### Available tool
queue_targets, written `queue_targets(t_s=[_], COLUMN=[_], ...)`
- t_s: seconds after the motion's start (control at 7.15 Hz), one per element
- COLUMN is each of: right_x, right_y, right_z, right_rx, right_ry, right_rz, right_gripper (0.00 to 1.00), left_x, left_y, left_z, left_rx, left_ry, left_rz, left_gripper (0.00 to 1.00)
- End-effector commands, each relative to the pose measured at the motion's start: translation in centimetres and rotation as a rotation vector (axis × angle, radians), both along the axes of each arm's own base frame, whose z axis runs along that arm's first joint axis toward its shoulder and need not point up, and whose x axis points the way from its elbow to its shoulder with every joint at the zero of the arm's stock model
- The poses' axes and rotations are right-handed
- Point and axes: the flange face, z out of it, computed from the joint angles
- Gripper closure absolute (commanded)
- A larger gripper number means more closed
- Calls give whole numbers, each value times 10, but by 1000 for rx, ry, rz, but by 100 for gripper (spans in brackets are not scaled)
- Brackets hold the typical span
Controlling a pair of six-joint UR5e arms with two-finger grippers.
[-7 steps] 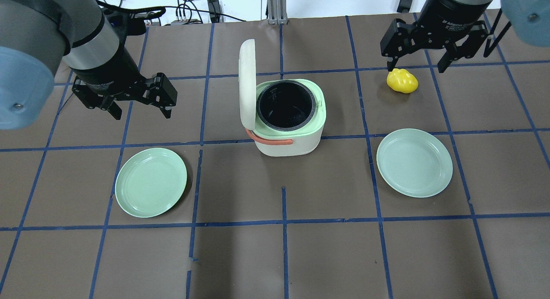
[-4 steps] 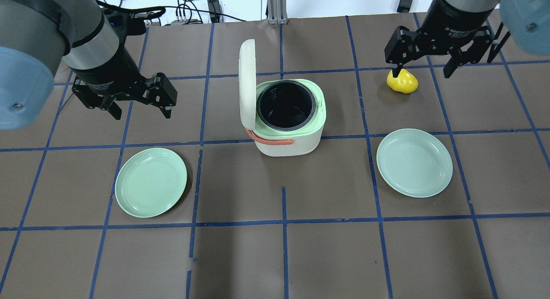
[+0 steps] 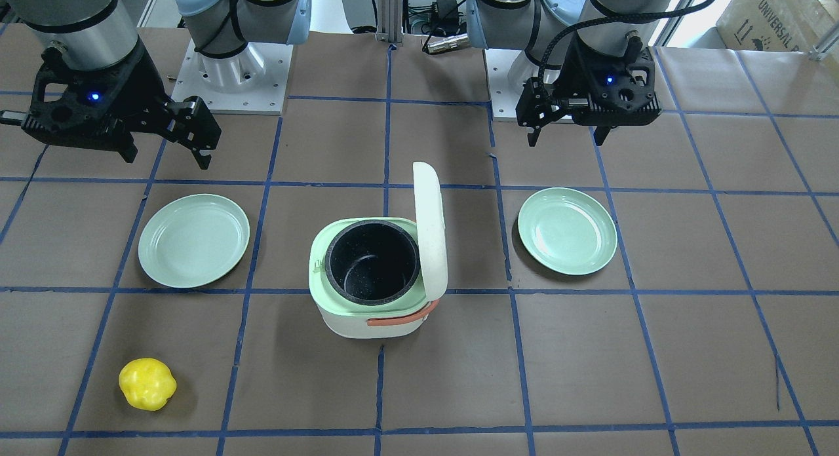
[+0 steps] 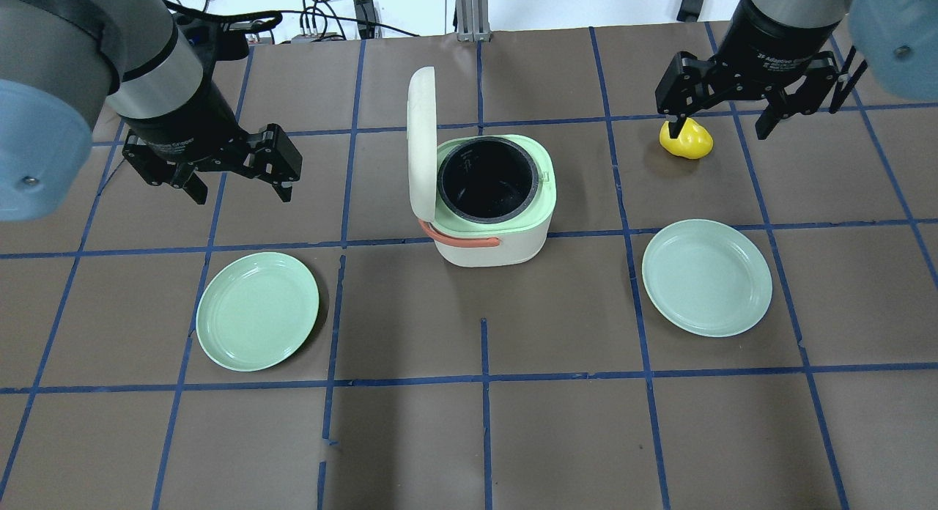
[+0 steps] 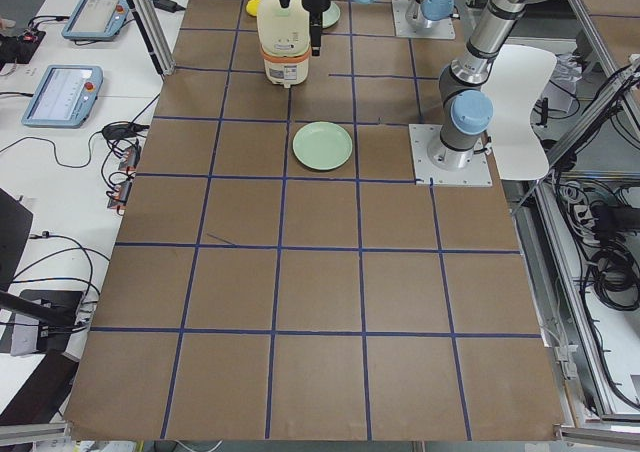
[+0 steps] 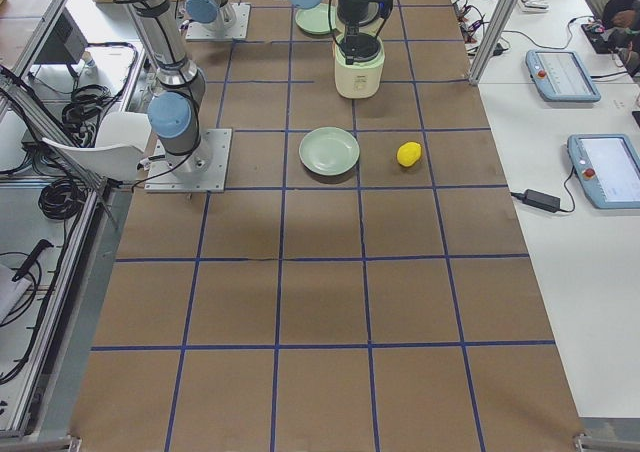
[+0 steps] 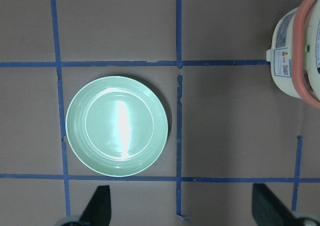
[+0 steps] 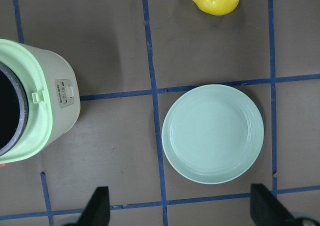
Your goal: Press rice cooker button
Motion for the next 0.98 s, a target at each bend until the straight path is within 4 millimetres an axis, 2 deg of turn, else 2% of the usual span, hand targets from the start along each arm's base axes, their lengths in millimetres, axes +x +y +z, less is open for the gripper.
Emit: queue_targets(t_s=[0.0, 0.84], right_x=[1, 4], right_y=[1, 1], right_z=[-3, -4], right_rx=[12, 28], right_ry=[-8, -38], right_rz=[-5, -2], right_gripper=[0, 0], left_x=[0, 0], left_y=[0, 0], left_z=[0, 0], left_rx=[0, 0], left_ry=[0, 0], left_rz=[0, 0], left_gripper=[0, 0])
